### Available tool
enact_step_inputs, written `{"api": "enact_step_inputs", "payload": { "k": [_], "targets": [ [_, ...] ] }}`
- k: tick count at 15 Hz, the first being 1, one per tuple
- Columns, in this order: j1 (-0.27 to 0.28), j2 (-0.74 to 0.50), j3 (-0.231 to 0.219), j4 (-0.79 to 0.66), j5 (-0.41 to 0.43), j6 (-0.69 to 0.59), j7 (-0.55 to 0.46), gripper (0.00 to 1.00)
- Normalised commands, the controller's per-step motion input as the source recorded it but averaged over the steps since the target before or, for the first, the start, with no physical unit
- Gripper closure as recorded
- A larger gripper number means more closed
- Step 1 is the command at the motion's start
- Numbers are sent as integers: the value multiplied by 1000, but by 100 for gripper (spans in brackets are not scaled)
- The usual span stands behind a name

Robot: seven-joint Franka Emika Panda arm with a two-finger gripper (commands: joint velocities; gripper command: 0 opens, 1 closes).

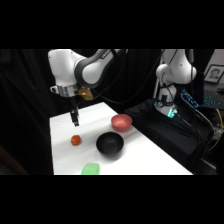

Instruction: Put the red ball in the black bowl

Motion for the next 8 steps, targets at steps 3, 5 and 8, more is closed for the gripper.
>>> {"api": "enact_step_inputs", "payload": {
  "k": [3,5,8],
  "targets": [
    [-27,414,-28,528,105,-19,114,0],
    [-21,381,-39,496,101,-37,107,0],
    [-11,339,-41,462,101,-49,93,0]
  ]
}}
